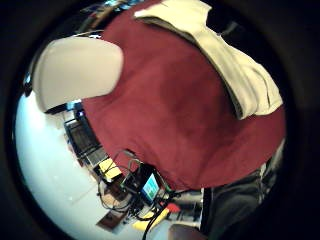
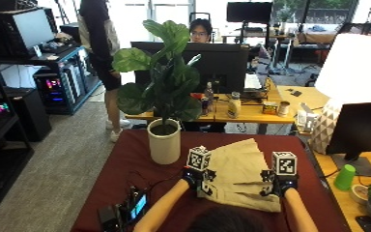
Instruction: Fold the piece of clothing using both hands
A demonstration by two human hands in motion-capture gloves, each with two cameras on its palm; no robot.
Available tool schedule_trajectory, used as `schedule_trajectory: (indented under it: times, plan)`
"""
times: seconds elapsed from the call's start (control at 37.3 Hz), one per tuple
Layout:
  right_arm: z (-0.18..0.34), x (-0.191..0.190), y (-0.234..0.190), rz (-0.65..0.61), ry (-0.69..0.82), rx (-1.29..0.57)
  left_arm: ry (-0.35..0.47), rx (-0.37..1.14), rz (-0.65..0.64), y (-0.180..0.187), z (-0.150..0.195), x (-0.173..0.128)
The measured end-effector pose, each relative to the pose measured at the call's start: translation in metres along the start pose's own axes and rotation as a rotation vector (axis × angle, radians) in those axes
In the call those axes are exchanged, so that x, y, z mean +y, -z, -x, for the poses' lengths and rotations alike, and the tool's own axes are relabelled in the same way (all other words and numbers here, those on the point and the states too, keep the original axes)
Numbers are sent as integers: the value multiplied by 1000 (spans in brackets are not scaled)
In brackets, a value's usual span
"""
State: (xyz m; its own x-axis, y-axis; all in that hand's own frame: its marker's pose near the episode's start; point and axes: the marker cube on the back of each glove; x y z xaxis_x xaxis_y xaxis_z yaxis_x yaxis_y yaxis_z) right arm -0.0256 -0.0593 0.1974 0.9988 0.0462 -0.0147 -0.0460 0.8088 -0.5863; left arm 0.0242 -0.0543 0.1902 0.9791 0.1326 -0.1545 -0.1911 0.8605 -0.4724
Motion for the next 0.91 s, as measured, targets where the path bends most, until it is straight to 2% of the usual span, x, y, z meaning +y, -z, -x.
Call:
schedule_trajectory:
  times: [0.08,0.13,0.19,0.27,0.32,0.38,0.46,0.54,0.62,0.72,0.78,0.83,0.91]
  plan:
    - [5,-26,-14,-90,125,19,-91,11,87,-16,-10,2]
    - [7,-33,-25,-58,134,30,-111,21,152,-25,-15,6]
    - [7,-36,-36,8,90,46,-96,11,182,-32,-17,6]
    - [11,-43,-56,82,75,74,-78,-51,61,-39,-18,-9]
    - [16,-48,-65,73,136,88,-93,-78,-49,-41,-21,-20]
    - [22,-35,-67,52,157,98,-113,-81,-110,-41,-23,-26]
    - [33,8,-60,-15,137,109,-101,-77,-118,-43,-26,-27]
    - [42,24,-58,-49,160,97,-84,-63,-128,-44,-28,-28]
    - [48,17,-58,-91,186,69,-89,-60,-198,-41,-30,-33]
    - [49,-27,-63,-177,171,60,-80,-70,-252,-38,-32,-34]
    - [51,-33,-63,-205,178,61,-76,-82,-266,-36,-33,-34]
    - [52,-32,-62,-193,193,64,-74,-103,-258,-34,-33,-31]
    - [51,-20,-61,-82,220,63,-122,-117,-203,-32,-34,-22]
